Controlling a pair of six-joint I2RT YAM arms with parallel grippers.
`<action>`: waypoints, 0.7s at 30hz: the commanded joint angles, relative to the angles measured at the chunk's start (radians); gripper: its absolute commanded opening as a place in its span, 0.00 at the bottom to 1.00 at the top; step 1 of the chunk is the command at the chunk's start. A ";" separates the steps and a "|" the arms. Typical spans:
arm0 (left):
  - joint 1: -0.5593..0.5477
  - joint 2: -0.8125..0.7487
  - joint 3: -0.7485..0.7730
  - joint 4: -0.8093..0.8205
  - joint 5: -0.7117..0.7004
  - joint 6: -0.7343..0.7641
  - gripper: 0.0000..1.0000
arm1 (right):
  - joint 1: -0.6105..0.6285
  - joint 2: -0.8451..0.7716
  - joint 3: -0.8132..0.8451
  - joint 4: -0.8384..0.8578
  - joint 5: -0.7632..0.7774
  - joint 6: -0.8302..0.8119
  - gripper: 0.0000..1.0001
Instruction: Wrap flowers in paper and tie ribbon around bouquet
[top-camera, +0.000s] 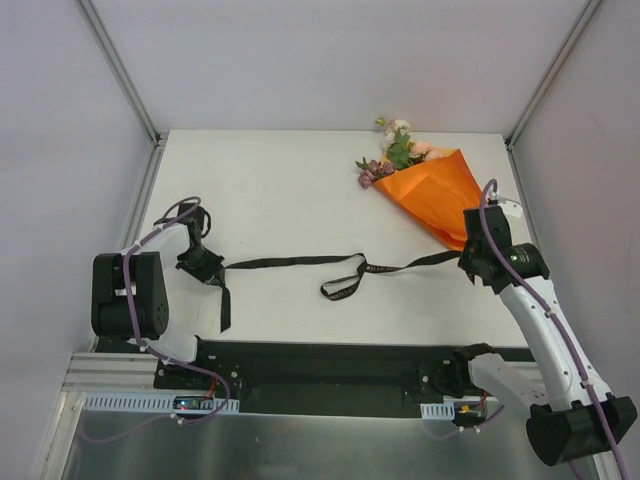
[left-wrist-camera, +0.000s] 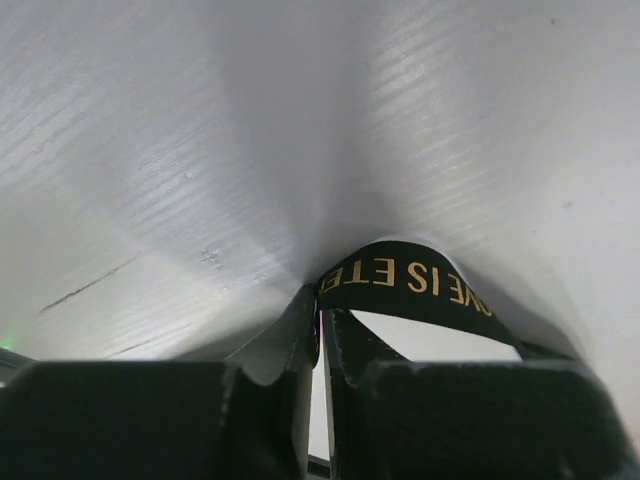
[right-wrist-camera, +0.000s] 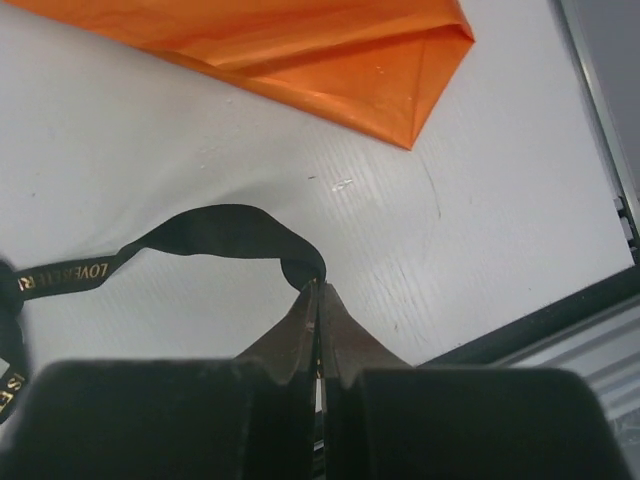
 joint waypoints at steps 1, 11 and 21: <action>0.059 0.071 -0.004 0.078 -0.054 -0.002 0.00 | -0.085 -0.050 -0.014 -0.072 0.041 -0.010 0.01; 0.162 -0.102 0.310 -0.097 -0.426 0.013 0.00 | -0.623 0.018 -0.076 -0.078 -0.216 -0.005 0.01; 0.182 0.048 0.437 -0.124 -0.363 0.030 0.00 | -0.823 -0.024 -0.111 0.023 -0.169 0.076 0.01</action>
